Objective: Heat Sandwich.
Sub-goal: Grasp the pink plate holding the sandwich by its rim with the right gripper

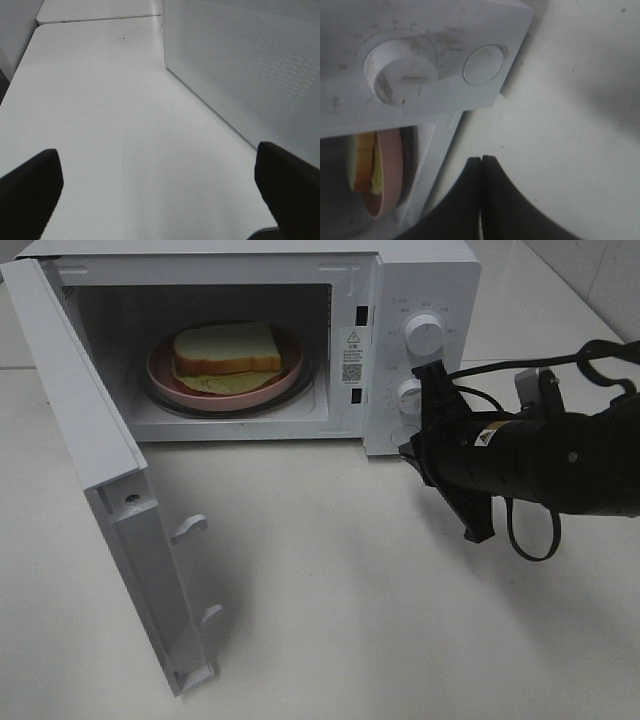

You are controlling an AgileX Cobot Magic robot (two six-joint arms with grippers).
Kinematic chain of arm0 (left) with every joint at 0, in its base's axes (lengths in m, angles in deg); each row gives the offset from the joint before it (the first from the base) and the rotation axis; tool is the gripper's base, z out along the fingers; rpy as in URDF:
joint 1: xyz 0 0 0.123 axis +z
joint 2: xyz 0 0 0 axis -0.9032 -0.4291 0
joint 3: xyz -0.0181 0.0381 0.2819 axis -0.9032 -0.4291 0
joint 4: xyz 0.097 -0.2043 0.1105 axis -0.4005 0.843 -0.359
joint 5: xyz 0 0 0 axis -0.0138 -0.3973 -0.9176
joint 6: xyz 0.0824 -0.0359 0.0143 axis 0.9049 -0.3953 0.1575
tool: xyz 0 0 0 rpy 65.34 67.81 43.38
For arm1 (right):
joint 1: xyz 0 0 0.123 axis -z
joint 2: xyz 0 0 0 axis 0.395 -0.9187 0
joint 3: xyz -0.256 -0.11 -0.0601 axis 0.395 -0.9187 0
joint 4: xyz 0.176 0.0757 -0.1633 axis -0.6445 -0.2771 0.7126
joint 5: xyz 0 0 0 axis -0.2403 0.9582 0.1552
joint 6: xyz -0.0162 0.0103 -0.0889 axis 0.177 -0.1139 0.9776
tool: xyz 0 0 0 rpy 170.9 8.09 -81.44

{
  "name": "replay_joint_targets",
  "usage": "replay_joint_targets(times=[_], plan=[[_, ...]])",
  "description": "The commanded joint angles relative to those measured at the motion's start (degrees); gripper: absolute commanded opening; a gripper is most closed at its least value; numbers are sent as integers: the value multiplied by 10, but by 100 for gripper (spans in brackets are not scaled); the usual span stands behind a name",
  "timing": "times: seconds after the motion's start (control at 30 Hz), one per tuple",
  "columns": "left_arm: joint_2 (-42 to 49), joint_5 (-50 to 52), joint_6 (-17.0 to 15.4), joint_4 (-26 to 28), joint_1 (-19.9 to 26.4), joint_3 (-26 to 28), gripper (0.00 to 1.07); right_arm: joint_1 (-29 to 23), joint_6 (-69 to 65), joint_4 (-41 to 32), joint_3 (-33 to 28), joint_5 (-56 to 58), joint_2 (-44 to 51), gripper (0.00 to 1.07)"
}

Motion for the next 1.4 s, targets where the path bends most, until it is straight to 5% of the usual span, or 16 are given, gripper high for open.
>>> replay_joint_targets(times=[0.03,0.83,1.13,1.4], plan=[[13,5,-4,2,2,-1,99,-2,89,17,-2,61,36,1],[13,5,-4,2,2,-1,99,0,700,21,2,355,155,8],[13,5,-4,2,2,-1,99,0,885,21,2,390,157,11],[13,5,-4,2,2,-1,99,0,1210,21,2,375,157,14]])
